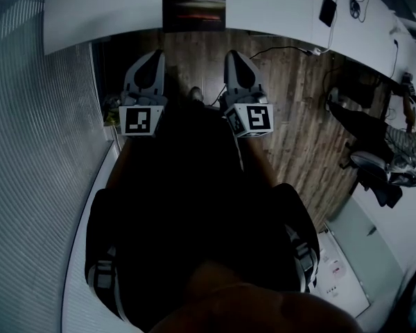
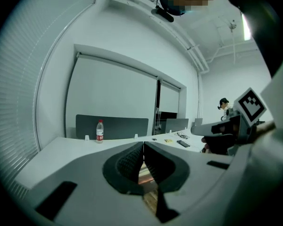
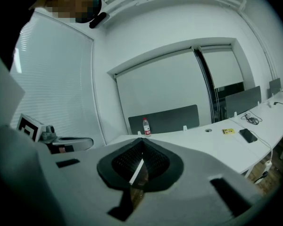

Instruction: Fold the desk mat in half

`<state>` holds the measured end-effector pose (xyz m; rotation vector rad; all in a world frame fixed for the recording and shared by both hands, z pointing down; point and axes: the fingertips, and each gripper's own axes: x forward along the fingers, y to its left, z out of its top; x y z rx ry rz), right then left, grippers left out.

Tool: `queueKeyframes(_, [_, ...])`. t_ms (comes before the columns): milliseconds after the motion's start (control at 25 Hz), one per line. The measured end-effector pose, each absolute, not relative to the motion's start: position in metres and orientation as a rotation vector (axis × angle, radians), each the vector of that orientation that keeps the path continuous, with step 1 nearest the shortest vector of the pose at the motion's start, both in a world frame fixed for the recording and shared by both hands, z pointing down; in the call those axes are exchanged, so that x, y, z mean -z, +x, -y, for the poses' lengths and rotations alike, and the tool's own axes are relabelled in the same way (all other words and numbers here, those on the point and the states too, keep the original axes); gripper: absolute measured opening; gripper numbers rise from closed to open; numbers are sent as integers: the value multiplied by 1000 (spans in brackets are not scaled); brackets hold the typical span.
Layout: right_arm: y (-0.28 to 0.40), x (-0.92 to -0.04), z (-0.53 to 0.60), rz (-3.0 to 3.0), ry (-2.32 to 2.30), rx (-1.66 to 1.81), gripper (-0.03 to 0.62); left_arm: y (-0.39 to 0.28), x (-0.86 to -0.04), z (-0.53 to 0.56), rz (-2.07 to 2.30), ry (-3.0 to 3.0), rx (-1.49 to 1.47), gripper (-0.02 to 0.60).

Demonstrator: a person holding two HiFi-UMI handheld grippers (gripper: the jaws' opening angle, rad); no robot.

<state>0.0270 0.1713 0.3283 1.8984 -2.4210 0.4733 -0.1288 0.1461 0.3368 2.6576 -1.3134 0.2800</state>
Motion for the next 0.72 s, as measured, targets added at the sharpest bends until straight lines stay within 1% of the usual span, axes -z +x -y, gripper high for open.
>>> queueKeyframes(280, [7,-338,-125,2340,1909,-426,0,-136,-349,-103,1160,2732,-346,5])
queueKeyframes(480, [-1,-349,-101,2301,1797,-383,0,-137,-357,-82,1117,2831,-446,5])
queueKeyframes(720, [5,-380,-82,2281,1628,-290,0,-115,-393,-75,1016,2978,-681,5])
